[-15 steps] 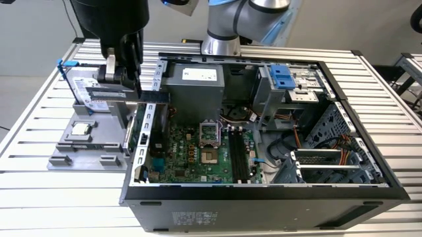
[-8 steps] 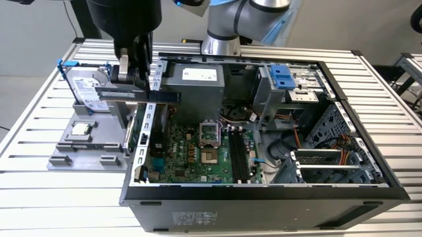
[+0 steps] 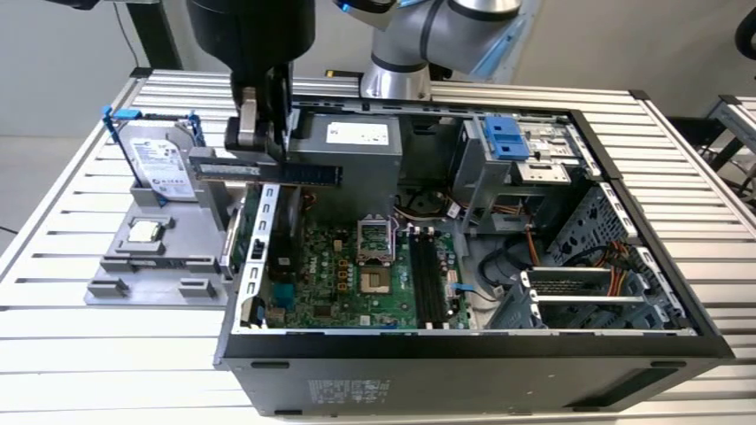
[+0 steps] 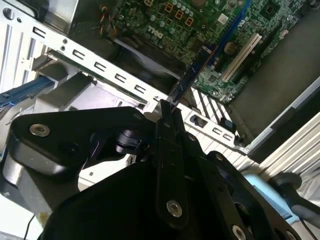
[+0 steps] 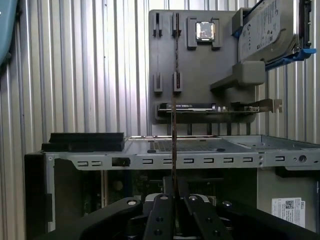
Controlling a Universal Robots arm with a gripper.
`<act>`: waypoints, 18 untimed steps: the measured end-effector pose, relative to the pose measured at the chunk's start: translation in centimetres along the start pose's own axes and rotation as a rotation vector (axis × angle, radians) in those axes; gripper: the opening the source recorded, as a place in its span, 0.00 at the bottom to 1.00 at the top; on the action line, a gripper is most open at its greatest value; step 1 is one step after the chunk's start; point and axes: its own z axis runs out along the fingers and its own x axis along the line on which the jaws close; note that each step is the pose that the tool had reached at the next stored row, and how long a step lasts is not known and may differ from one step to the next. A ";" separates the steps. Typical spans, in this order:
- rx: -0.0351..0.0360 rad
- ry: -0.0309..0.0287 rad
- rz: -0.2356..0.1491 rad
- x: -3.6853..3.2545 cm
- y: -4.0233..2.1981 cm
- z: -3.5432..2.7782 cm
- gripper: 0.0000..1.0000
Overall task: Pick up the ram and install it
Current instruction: 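Pick up the ram and move it above insertion slot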
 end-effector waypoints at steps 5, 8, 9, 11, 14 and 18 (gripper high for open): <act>-0.0026 0.0002 0.000 -0.04 -0.97 -0.04 0.00; -0.0039 0.0002 0.000 -0.06 -1.55 -0.06 0.00; -0.0043 0.0002 0.000 -0.07 -1.76 -0.07 0.00; -0.0053 0.0003 0.000 -0.09 -2.17 -0.08 0.00; -0.0069 0.0003 0.001 -0.11 -2.79 -0.11 0.00; -0.0088 0.0003 0.001 -0.14 -3.51 -0.13 0.00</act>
